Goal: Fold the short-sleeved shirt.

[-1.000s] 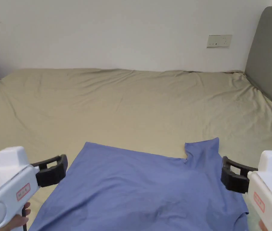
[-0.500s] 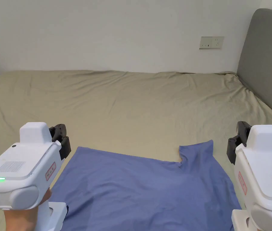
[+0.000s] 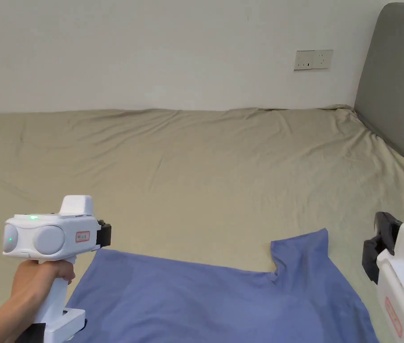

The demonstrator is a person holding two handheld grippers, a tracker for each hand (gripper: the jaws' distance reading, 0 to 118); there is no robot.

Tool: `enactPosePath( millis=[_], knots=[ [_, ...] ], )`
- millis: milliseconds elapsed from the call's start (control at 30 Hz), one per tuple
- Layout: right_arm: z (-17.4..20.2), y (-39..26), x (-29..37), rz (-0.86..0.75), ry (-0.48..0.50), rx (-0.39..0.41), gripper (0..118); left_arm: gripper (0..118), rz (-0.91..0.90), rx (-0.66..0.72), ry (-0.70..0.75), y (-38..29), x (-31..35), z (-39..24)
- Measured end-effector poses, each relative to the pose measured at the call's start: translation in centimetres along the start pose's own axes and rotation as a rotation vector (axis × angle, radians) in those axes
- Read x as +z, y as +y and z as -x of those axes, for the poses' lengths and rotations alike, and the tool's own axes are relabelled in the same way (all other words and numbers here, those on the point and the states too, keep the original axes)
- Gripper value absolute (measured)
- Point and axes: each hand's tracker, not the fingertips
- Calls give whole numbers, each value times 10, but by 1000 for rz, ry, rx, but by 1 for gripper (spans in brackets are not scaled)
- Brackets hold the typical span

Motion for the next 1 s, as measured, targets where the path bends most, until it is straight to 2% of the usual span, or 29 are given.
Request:
enactPosePath(
  millis=[33,67,100,133,167,200,300,367,400,467,533,567,633,667,700,767,833,867,900,1000],
  knots=[
    [0,-3,-9,14,-4,5,2,7,35,-12,20,1,-18,3],
    [0,-8,-18,28,-8,7,2,21,94,17,0,3,-42,9],
    [0,-11,-26,38,-13,9,2,45,121,29,-6,2,-57,12],
    [-1,-15,-34,51,-19,10,2,85,137,42,12,0,-77,21],
    [-1,-19,-42,66,-26,11,2,104,185,33,16,-2,-95,24],
    [-2,-23,-47,78,-32,10,2,110,204,36,30,-5,-108,25],
    [-6,-36,-66,119,-51,5,2,100,226,45,75,-15,-149,39],
    [-8,-45,-74,148,-60,5,2,84,271,61,83,-22,-167,40],
    [-9,-48,-78,161,-66,4,2,73,283,61,80,-25,-171,40],
    [-13,-58,-83,196,-73,-8,2,70,298,44,88,-33,-180,35],
    [-20,-67,-93,260,-65,-36,2,53,236,1,106,-34,-171,28],
    [-24,-72,-98,288,-62,-65,2,53,236,-7,59,-33,-168,26],
    [-31,-83,-113,363,-44,-90,2,1,219,-20,-4,-32,-166,17],
    [-34,-88,-122,397,-46,-100,2,1,236,-24,47,-30,-160,14],
    [-37,-95,-134,454,-48,-99,8,1,223,-35,59,-29,-155,12],
    [-41,-111,-155,568,4,-125,43,0,149,-35,76,-26,-133,6],
    [-41,-130,-177,681,27,-147,83,0,105,-11,52,-23,-110,1],
    [-39,-140,-188,730,50,-126,95,0,89,-1,36,-21,-98,0],
    [-38,-149,-196,756,61,-140,101,0,78,-1,27,-19,-88,0],
    [-27,-172,-218,837,43,-131,101,0,42,0,-2,-13,-56,-2]
  ],
)
